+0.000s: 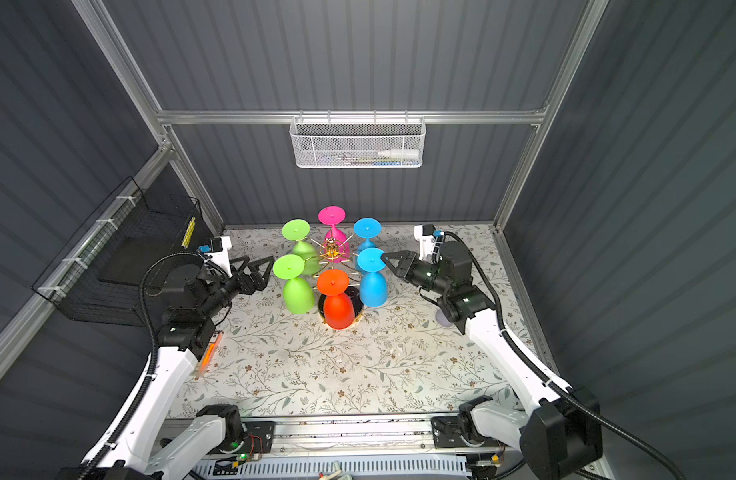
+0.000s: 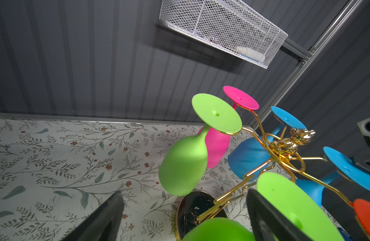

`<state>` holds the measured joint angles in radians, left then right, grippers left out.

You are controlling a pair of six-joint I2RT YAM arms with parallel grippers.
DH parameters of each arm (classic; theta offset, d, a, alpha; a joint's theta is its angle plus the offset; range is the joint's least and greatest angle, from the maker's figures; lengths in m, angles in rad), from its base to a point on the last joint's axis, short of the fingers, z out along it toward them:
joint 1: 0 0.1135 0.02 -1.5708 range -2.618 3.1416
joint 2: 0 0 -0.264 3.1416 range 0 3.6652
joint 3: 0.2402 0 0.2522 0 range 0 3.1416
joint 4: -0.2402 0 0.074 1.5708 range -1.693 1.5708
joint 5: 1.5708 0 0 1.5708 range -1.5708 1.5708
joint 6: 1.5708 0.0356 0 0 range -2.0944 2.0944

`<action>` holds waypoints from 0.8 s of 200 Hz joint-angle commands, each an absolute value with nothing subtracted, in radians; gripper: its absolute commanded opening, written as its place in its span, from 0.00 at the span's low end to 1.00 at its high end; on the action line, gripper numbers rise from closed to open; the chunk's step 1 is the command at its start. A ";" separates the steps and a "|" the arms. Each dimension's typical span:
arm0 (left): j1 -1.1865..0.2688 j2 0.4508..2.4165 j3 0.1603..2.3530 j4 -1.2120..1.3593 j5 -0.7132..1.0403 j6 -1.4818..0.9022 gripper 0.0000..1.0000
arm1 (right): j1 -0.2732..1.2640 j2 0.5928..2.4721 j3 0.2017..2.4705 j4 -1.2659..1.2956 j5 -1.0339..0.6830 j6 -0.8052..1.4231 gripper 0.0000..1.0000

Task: Take the wine glass off the wine glass rack
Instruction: 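Close the right gripper on the cyan glass stem while the left gripper hovers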

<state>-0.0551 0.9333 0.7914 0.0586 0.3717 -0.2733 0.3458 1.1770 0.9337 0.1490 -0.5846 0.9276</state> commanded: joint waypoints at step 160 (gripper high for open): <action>-0.049 0.876 0.816 0.033 0.352 -0.246 0.98 | 0.356 1.166 1.001 0.226 -0.615 1.036 0.00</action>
